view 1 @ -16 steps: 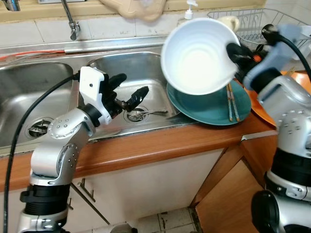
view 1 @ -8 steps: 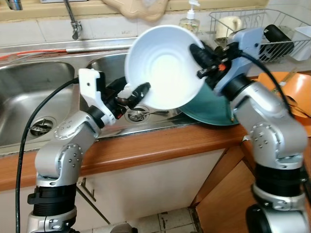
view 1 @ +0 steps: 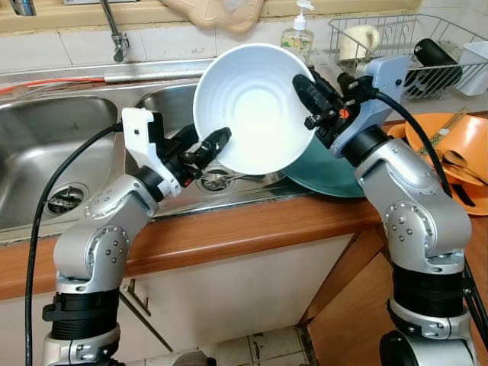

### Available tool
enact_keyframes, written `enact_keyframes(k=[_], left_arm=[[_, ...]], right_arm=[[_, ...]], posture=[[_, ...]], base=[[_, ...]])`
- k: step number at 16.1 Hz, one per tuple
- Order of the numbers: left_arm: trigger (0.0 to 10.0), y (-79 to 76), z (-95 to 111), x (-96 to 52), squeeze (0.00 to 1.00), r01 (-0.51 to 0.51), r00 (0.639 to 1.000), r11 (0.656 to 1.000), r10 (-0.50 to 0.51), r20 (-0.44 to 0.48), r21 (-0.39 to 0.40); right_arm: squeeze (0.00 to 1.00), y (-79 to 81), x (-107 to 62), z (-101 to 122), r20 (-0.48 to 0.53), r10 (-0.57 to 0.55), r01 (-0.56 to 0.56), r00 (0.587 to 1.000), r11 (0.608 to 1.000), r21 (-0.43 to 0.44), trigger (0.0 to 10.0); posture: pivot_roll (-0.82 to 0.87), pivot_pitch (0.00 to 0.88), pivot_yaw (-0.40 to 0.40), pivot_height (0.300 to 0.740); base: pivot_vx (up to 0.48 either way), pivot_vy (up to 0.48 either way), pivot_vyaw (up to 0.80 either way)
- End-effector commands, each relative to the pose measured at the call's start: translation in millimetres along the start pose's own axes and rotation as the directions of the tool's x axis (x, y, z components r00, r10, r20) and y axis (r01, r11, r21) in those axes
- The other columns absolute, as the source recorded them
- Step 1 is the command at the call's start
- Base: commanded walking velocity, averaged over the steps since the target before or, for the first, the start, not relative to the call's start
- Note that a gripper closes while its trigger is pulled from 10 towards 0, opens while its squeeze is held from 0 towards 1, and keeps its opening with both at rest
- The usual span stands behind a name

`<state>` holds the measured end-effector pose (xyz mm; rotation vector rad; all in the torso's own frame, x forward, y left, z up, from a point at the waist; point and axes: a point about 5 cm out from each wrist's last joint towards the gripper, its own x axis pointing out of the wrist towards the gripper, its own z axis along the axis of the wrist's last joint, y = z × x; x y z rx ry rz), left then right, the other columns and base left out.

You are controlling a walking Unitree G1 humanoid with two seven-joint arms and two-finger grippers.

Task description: Kitchen organization

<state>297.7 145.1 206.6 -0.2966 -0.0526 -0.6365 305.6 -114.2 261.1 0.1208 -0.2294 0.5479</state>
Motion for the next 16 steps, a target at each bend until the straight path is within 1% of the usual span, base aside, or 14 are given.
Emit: enact_keyframes(k=[1, 4, 7, 10, 12, 13, 15, 16], left_arm=[[0.0, 8.3, 1.3, -2.9, 0.0, -0.066, 0.998, 0.998, 0.066, 0.001, 0.007], [0.0, 10.4, 1.1, -2.9, 0.0, -0.091, 0.996, 0.996, 0.091, 0.008, 0.001], [0.0, 13.5, 2.6, 0.3, 0.0, -0.147, 0.989, 0.989, 0.147, 0.028, 0.012], [0.0, 14.4, -2.2, 2.0, 0.0, -0.184, 0.983, 0.983, 0.184, -0.007, 0.021], [0.0, 12.4, -3.1, 2.1, 0.0, -0.178, 0.984, 0.983, 0.178, 0.003, 0.035], [0.0, 10.4, -3.4, 2.5, 0.0, -0.179, 0.984, 0.984, 0.178, 0.009, 0.02], [0.0, 11.8, -3.0, 3.4, 0.0, -0.208, 0.978, 0.978, 0.208, 0.013, 0.013], [0.0, 12.8, -1.7, 4.7, 0.0, -0.228, 0.974, 0.973, 0.227, 0.014, 0.026]], right_arm=[[0.0, 4.4, -1.7, 8.9, 0.061, 0.029, -0.028, 0.998, 1.0, -0.004, 0.0], [0.0, 6.2, -2.1, 7.2, 0.058, 0.029, -0.028, 0.998, 1.0, -0.012, 0.0], [0.0, 8.1, -1.6, 6.4, 0.06, 0.029, -0.028, 0.998, 0.999, -0.018, 0.0], [0.0, 10.8, -0.5, 5.2, 0.063, 0.032, -0.031, 0.998, 0.999, -0.014, 0.0], [0.0, 11.2, -0.5, 4.9, 0.062, 0.032, -0.031, 0.998, 0.999, -0.014, 0.0], [0.0, 11.5, -0.7, 4.5, 0.061, 0.031, -0.03, 0.998, 0.999, -0.014, 0.0], [0.0, 11.5, -0.6, 4.3, 0.06, 0.029, -0.029, 0.998, 0.999, -0.014, 0.0], [0.0, 11.6, -0.5, 4.1, 0.059, 0.029, -0.028, 0.998, 1.0, -0.014, 0.0]], posture=[[0.01, 0.0, 0.026, 0.74], [0.01, 0.0, 0.027, 0.74], [0.01, 0.0, 0.028, 0.74], [0.01, 0.0, 0.028, 0.74], [0.01, 0.0, 0.028, 0.74], [0.01, 0.0, 0.028, 0.74], [0.01, 0.0, 0.031, 0.74], [0.01, 0.0, 0.031, 0.74]], base=[[0.0, 0.0, 0.0], [0.0, 0.0, 0.0], [0.0, 0.0, 0.0], [0.0, 0.0, 0.0], [0.0, 0.0, 0.0], [0.0, 0.0, 0.0], [0.0, 0.0, 0.0], [0.0, 0.0, 0.0]])
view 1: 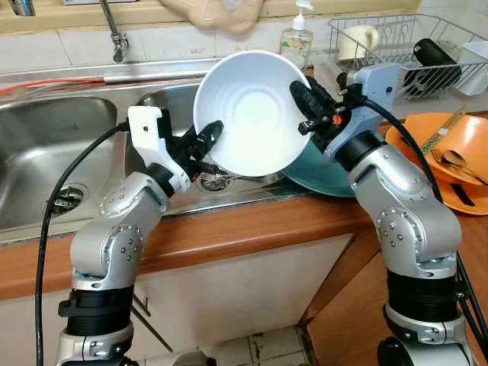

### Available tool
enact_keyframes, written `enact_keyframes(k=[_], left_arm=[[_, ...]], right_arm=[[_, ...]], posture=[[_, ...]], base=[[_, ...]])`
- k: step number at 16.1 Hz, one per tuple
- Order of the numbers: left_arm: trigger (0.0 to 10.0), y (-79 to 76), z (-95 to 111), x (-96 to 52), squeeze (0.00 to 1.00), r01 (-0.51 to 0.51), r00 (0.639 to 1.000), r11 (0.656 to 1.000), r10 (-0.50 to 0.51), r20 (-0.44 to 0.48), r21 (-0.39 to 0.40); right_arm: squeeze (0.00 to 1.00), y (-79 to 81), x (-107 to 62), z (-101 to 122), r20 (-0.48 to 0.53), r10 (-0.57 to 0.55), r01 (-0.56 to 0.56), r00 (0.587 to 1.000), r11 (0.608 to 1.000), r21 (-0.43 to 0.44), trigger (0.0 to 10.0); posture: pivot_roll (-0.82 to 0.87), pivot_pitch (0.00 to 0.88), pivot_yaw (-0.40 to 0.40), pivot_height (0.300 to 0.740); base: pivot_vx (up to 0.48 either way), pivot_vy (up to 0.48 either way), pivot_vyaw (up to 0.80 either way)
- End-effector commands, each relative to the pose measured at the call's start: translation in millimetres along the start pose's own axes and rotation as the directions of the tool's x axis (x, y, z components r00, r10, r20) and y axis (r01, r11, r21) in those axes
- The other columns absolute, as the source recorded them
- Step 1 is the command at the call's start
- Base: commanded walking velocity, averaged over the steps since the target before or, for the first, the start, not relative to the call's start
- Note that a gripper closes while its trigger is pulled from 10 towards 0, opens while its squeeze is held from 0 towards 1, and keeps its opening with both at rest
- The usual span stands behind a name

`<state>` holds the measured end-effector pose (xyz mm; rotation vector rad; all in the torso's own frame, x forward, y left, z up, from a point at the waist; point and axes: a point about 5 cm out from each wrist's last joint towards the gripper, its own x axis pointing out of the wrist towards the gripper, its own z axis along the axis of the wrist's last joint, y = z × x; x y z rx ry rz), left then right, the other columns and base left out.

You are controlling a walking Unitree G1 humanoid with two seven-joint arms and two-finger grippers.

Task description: Kitchen organization

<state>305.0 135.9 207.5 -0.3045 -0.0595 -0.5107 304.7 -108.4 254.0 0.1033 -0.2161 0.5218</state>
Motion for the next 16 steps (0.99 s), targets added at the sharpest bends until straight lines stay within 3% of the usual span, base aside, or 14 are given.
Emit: enact_keyframes(k=[1, 2, 3, 4, 5, 6, 9, 10, 11, 16], left_arm=[[0.0, 16.4, 2.7, -3.4, 0.0, -0.108, 0.994, 0.993, 0.108, -0.002, 0.054], [0.0, 15.7, 5.7, -2.6, 0.0, -0.103, 0.995, 0.991, 0.102, 0.015, 0.086], [0.0, 15.2, 8.9, -1.7, 0.0, -0.106, 0.994, 0.99, 0.103, 0.033, 0.095], [0.0, 15.2, 10.7, -1.2, 0.0, -0.11, 0.993, 0.99, 0.107, 0.044, 0.09], [0.0, 15.3, 12.6, -0.3, 0.0, -0.117, 0.992, 0.99, 0.112, 0.054, 0.084], [0.0, 15.0, 12.9, 0.3, 0.0, -0.119, 0.992, 0.989, 0.115, 0.056, 0.083], [0.0, 14.0, 13.9, 1.6, 0.0, -0.127, 0.99, 0.989, 0.121, 0.075, 0.082], [0.0, 13.9, 14.7, 2.0, 0.0, -0.131, 0.989, 0.988, 0.125, 0.082, 0.081], [0.0, 15.8, 20.3, 3.3, 0.0, -0.153, 0.983, 0.986, 0.144, 0.116, 0.067], [0.0, 35.1, 44.4, 1.9, 0.0, -0.259, 0.934, 0.966, 0.255, 0.25, -0.02]], right_arm=[[0.0, 6.7, -1.1, 11.6, 0.075, 0.052, -0.052, 0.996, 0.999, 0.0, 0.0], [0.0, 6.9, -0.9, 11.4, 0.075, 0.052, -0.052, 0.996, 0.999, -0.002, 0.0], [0.0, 7.4, -0.7, 11.2, 0.074, 0.052, -0.052, 0.996, 0.999, -0.003, 0.8], [0.0, 7.7, -0.7, 10.7, 0.072, 0.052, -0.052, 0.996, 0.999, -0.004, 2.9], [0.0, 7.9, -0.4, 9.8, 0.067, 0.049, -0.049, 0.997, 0.999, -0.009, 8.5], [0.0, 7.8, 0.0, 8.9, 0.061, 0.044, -0.043, 0.997, 0.999, -0.018, 10.0], [0.0, 7.5, -0.2, 7.7, 0.053, 0.037, -0.035, 0.998, 0.999, -0.023, 10.0], [0.91, 7.7, -0.3, 7.4, 0.051, 0.039, -0.038, 0.998, 0.999, -0.018, 10.0], [1.0, 7.4, -0.6, 6.9, 0.047, 0.037, -0.036, 0.998, 0.999, -0.019, 10.0], [1.0, 12.8, -2.1, 7.4, 0.046, 0.087, -0.084, 0.995, 0.994, -0.068, 10.0]], posture=[[0.01, 0.0, 0.03, 0.74], [0.01, 0.0, 0.03, 0.74], [0.01, 0.0, 0.03, 0.74], [0.01, 0.0, 0.03, 0.74], [0.01, 0.0, 0.03, 0.74], [0.01, 0.0, 0.031, 0.74], [0.01, 0.0, 0.031, 0.74], [0.01, 0.0, 0.031, 0.74], [0.0, 0.0, 0.033, 0.74], [-0.01, 0.0, 0.036, 0.74]], base=[[0.0, 0.0, 0.0], [0.0, 0.0, 0.0], [0.0, 0.0, 0.0], [0.0, 0.0, 0.0], [0.0, 0.0, 0.0], [0.0, 0.0, 0.0], [0.0, 0.0, 0.0], [0.0, 0.0, 0.0], [0.0, 0.0, 0.0], [0.0, 0.0, 0.0]])
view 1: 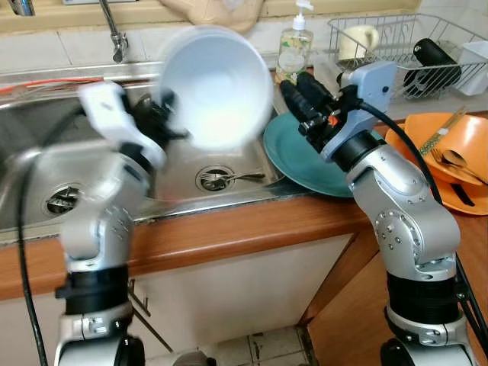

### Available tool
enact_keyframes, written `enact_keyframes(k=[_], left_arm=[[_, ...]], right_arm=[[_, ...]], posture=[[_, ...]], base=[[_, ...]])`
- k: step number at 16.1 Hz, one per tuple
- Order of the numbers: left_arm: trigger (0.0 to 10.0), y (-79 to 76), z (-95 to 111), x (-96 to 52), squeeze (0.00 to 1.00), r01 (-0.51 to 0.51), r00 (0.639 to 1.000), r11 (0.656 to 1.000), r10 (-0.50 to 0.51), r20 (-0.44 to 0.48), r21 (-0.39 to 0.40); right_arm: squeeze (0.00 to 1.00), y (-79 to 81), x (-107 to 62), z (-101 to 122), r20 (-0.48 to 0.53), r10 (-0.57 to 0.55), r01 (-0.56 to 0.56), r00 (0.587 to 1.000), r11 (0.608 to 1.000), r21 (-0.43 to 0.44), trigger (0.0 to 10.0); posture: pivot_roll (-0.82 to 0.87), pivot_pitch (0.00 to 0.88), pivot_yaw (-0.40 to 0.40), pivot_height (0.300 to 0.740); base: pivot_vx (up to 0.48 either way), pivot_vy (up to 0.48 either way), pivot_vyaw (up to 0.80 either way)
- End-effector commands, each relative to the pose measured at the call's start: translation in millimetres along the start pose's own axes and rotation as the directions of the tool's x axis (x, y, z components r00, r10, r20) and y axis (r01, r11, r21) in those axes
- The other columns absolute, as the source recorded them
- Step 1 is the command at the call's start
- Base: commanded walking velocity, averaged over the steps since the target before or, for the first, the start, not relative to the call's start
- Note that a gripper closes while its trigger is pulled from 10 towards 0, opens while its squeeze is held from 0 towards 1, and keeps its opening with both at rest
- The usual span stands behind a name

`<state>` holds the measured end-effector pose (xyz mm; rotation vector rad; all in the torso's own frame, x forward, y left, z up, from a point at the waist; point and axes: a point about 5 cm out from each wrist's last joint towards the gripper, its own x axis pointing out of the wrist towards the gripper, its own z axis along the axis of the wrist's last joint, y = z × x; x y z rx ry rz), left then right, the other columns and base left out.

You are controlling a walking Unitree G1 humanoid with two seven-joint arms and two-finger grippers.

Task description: Kitchen organization

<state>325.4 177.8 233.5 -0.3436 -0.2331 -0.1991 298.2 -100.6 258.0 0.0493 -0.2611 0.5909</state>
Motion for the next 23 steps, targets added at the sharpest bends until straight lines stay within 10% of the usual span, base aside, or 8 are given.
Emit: enact_keyframes(k=[1, 5, 8, 13, 14, 22, 23], left_arm=[[0.0, 3.0, 11.1, 3.2, 0.0, -0.018, 0.998, 1.0, 0.017, 0.055, 0.002], [0.0, 36.9, 0.7, 17.8, 0.0, -0.149, 0.983, 0.944, 0.174, -0.057, 0.296], [0.0, 49.5, -30.1, 28.2, 0.0, -0.046, 0.944, 0.881, 0.193, -0.269, 0.47], [4.2, 47.9, -58.7, 44.1, 0.0, 0.109, 0.885, 0.832, 0.168, -0.435, 0.543], [9.3, 44.9, -64.1, 45.6, 0.0, 0.159, 0.871, 0.819, 0.146, -0.469, 0.551], [10.0, 32.5, -96.7, 45.2, 0.0, 0.391, 0.755, 0.736, 0.088, -0.65, 0.553], [10.0, 32.0, -98.6, 44.8, 0.49, 0.405, 0.744, 0.735, 0.079, -0.663, 0.543]], right_arm=[[1.0, 5.4, -2.3, 2.3, 0.008, 0.032, -0.032, 0.999, 0.999, -0.025, 10.0], [1.0, 21.8, -12.7, -15.4, -0.171, 0.192, -0.212, 0.966, 0.972, -0.105, 10.0], [1.0, 28.6, -21.2, -31.2, -0.299, 0.256, -0.302, 0.919, 0.946, -0.118, 10.0], [1.0, 34.3, -26.4, -41.9, -0.385, 0.293, -0.363, 0.875, 0.924, -0.122, 10.0], [1.0, 35.4, -27.2, -43.7, -0.398, 0.298, -0.372, 0.868, 0.92, -0.122, 10.0], [1.0, 34.5, -32.9, -58.7, -0.467, 0.249, -0.331, 0.848, 0.938, -0.101, 10.0], [1.0, 34.2, -33.1, -59.4, -0.471, 0.243, -0.326, 0.848, 0.94, -0.101, 10.0]], posture=[[-0.01, 0.0, 0.04, 0.74], [-0.02, 0.0, 0.038, 0.74], [-0.02, 0.0, 0.035, 0.74], [-0.03, 0.0, 0.038, 0.74], [-0.03, 0.0, 0.04, 0.74], [-0.04, 0.0, 0.042, 0.74], [-0.04, 0.0, 0.042, 0.74]], base=[[0.0, 0.0, 0.0], [0.0, 0.0, 0.0], [0.0, 0.0, 0.0], [0.0, 0.0, 0.0], [0.0, 0.0, 0.0], [0.0, 0.0, 0.0], [0.0, 0.0, 0.0]])
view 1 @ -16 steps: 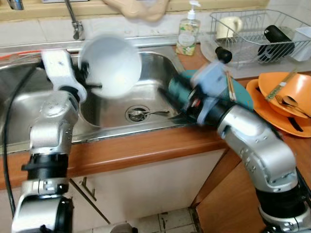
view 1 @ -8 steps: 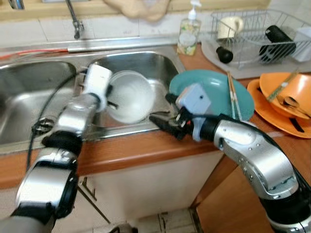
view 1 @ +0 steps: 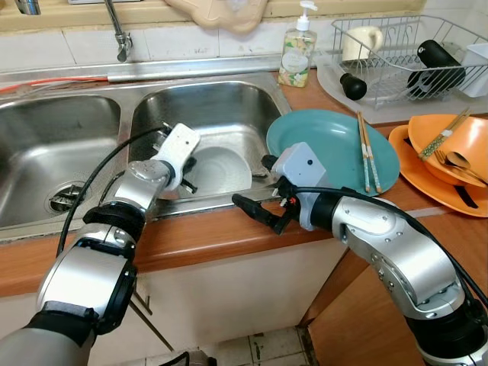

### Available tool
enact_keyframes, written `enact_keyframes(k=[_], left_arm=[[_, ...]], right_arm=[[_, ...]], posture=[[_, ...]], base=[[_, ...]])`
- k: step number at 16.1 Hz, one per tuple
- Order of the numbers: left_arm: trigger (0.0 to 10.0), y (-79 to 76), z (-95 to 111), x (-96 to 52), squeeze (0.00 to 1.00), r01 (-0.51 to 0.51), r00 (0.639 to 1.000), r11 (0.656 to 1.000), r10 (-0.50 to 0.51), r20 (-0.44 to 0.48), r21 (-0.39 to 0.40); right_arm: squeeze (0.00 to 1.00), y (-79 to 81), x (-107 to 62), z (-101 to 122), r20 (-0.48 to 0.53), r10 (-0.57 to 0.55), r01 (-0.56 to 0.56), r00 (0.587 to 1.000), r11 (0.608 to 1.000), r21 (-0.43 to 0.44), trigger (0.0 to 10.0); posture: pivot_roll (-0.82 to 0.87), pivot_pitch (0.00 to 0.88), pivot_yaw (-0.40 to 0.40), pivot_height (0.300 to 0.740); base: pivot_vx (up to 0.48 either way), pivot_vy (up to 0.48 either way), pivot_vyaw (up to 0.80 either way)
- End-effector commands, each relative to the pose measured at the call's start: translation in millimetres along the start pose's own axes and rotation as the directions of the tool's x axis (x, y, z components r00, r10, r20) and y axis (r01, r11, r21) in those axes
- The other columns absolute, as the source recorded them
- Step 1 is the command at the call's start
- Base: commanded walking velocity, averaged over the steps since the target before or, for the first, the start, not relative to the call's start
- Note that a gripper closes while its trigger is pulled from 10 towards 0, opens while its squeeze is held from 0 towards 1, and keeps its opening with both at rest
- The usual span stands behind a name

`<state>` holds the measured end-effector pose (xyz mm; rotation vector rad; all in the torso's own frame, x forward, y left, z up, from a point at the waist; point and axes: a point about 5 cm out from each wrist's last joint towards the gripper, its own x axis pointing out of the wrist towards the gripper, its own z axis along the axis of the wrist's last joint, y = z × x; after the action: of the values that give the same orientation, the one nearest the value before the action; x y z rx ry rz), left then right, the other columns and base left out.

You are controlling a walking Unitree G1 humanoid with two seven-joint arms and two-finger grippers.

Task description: Kitchen organization

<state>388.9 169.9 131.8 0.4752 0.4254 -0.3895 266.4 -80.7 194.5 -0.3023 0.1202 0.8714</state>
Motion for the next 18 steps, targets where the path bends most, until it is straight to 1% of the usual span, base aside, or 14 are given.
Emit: enact_keyframes(k=[1, 4, 7, 8, 11, 12, 14, 15, 16, 17, 18], left_arm=[[10.0, 0.5, 11.7, 0.5, 1.0, 0.016, 0.999, 0.999, -0.017, 0.028, 0.037], [10.0, -2.6, 9.5, 1.6, 1.0, 0.038, 0.999, 0.998, -0.039, 0.017, 0.05], [10.0, -1.9, 9.9, 1.6, 1.0, 0.039, 0.999, 0.998, -0.04, 0.021, 0.049], [10.0, 0.3, 11.3, 0.9, 1.0, 0.024, 0.999, 0.999, -0.025, 0.039, 0.042], [10.0, 8.9, 16.7, -3.9, 1.0, -0.027, 0.989, 1.0, 0.026, 0.147, 0.007], [10.0, 12.0, 17.3, -5.5, 1.0, -0.057, 0.983, 0.998, 0.057, 0.173, -0.005], [10.0, 18.7, 18.2, -10.8, 1.0, -0.099, 0.959, 0.993, 0.113, 0.258, -0.067], [10.0, 20.9, 17.9, -13.7, 0.67, -0.111, 0.945, 0.989, 0.134, 0.298, -0.094], [10.0, 22.7, 17.6, -15.9, 0.13, -0.121, 0.934, 0.986, 0.153, 0.323, -0.119], [10.0, 24.4, 17.8, -17.9, 0.0, -0.127, 0.923, 0.982, 0.168, 0.346, -0.139], [10.0, 26.6, 19.0, -20.7, 0.0, -0.131, 0.907, 0.977, 0.187, 0.377, -0.168]], right_arm=[[1.0, -0.9, -0.8, -4.9, -0.026, -0.018, 0.019, 0.999, 1.0, 0.009, 10.0], [1.0, -1.4, -0.4, -6.4, -0.032, -0.03, 0.03, 0.999, 1.0, 0.009, 10.0], [1.0, -1.5, -0.3, -6.8, -0.035, -0.034, 0.034, 0.999, 0.999, 0.008, 10.0], [1.0, -1.9, -0.3, -6.9, -0.035, -0.037, 0.037, 0.999, 0.999, 0.006, 10.0], [1.0, -5.6, -1.1, -5.9, -0.023, -0.069, 0.069, 0.997, 0.998, 0.01, 10.0], [1.0, -7.0, -1.1, -5.4, -0.018, -0.08, 0.08, 0.997, 0.997, 0.012, 10.0], [1.0, -12.7, -0.4, -2.4, 0.003, -0.121, 0.121, 0.993, 0.992, 0.02, 10.0], [1.0, -16.5, 0.3, -0.2, 0.016, -0.144, 0.144, 0.989, 0.989, 0.03, 10.0], [1.0, -19.0, 0.8, 1.1, 0.023, -0.16, 0.159, 0.987, 0.987, 0.034, 10.0], [1.0, -20.7, 1.2, 1.8, 0.025, -0.172, 0.171, 0.985, 0.985, 0.036, 10.0], [1.0, -22.6, 1.5, 2.8, 0.03, -0.188, 0.186, 0.982, 0.982, 0.043, 10.0]], posture=[[-0.04, 0.0, 0.042, 0.74], [-0.04, 0.0, 0.045, 0.74], [-0.04, 0.0, 0.043, 0.74], [-0.04, 0.0, 0.042, 0.74], [-0.04, 0.0, 0.041, 0.74], [-0.04, 0.0, 0.041, 0.74], [-0.03, 0.0, 0.033, 0.74], [-0.03, 0.0, 0.029, 0.74], [-0.03, 0.0, 0.027, 0.74], [-0.03, 0.0, 0.027, 0.74], [-0.03, 0.0, 0.027, 0.74]], base=[[0.0, 0.0, 0.0], [0.0, 0.0, 0.0], [0.0, 0.0, 0.0], [0.0, 0.0, 0.0], [0.0, 0.0, 0.0], [0.0, 0.0, 0.0], [0.0, 0.0, 0.0], [0.0, 0.0, 0.0], [0.0, 0.0, 0.0], [0.0, 0.0, 0.0], [0.0, 0.0, 0.0]])
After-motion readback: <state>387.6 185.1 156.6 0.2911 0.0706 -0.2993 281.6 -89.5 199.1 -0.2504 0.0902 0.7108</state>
